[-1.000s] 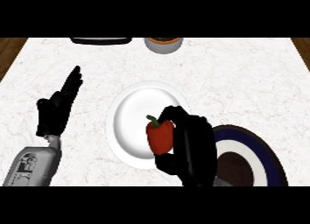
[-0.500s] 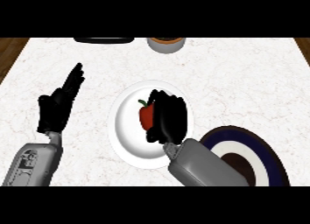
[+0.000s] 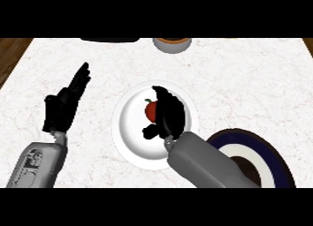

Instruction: Pick the bell pepper from the plate and place it in the plate

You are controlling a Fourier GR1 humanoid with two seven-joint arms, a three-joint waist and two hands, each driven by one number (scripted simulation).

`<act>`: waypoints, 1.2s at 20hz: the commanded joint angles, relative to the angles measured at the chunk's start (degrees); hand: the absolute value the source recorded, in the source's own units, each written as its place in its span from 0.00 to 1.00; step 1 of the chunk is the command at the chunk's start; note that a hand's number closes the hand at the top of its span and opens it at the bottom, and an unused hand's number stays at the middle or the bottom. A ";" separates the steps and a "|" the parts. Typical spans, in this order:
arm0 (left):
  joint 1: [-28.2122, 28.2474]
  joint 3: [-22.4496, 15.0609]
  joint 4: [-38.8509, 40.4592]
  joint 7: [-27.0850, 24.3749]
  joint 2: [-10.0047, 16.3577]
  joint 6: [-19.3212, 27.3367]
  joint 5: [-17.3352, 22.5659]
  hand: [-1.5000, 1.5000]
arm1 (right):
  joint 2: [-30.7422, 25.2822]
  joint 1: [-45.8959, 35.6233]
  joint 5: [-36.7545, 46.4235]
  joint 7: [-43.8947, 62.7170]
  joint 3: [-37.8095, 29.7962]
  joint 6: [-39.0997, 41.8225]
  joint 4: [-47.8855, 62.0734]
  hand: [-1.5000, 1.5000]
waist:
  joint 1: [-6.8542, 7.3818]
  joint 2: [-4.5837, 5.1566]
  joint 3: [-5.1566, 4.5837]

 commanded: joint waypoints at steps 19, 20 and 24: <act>1.73 3.08 1.29 -0.74 0.89 0.81 -0.27 0.50 | -16.36 29.01 -11.17 -17.67 -11.83 -23.49 -36.31 0.00 | -4.86 -1.00 -0.02; 1.46 4.33 0.58 -0.25 1.85 1.14 -0.08 0.50 | -19.49 31.94 -13.15 -18.43 -11.82 -21.16 -40.54 0.00 | -4.67 -1.00 -0.02; 3.62 4.67 1.43 -4.13 1.69 -0.93 1.01 0.50 | -23.81 40.86 -21.92 -28.56 -13.86 -20.00 -45.11 0.00 | -3.82 -0.72 0.01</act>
